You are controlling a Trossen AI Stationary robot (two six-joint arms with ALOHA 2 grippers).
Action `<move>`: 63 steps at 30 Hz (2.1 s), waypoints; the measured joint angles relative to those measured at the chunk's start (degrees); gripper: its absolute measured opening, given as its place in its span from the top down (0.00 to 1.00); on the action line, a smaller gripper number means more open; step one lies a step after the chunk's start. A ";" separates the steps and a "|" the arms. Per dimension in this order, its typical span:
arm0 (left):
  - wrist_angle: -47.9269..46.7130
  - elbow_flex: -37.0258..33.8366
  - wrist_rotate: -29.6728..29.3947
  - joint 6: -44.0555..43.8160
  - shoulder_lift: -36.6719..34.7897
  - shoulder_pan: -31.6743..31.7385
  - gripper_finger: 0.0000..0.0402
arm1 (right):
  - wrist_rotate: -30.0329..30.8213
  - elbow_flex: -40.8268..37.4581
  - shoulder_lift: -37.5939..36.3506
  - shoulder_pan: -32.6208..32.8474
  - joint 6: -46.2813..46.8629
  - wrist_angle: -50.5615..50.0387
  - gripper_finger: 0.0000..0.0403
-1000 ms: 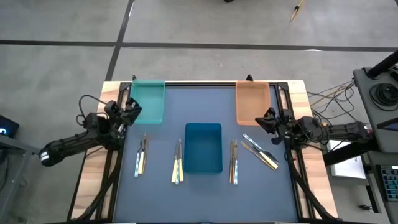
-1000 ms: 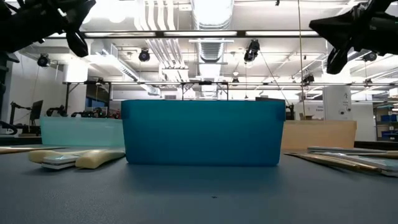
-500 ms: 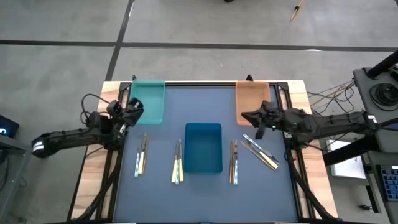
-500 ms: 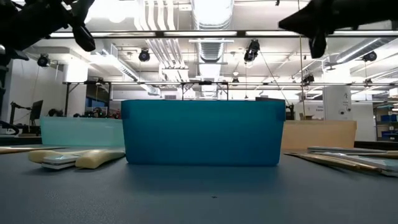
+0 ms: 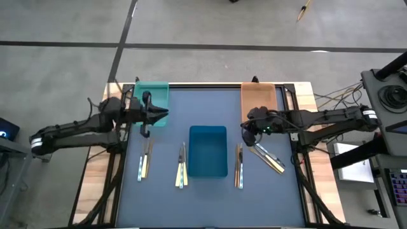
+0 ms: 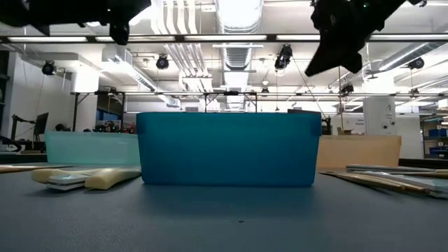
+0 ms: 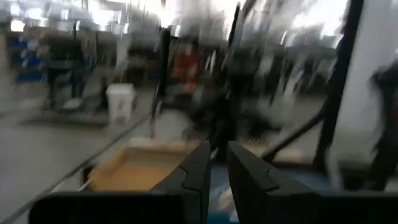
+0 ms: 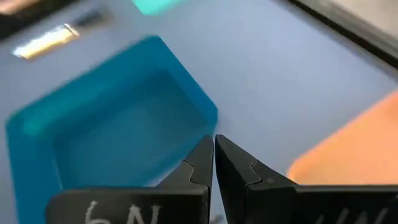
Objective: Sort silverware by color (type)
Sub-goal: Put the top right blue and white knife into the orange bin
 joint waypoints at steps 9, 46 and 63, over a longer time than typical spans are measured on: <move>-15.29 7.79 -9.17 6.50 4.95 0.04 0.91 | -0.91 6.96 8.32 0.02 8.86 -26.92 0.98; -10.11 8.10 -9.25 7.94 5.67 0.08 0.91 | -8.99 6.97 26.94 -0.11 0.92 -26.26 0.98; -9.93 8.16 -9.27 7.96 5.93 0.08 0.91 | -12.78 -7.13 11.31 0.02 -3.35 -21.45 0.98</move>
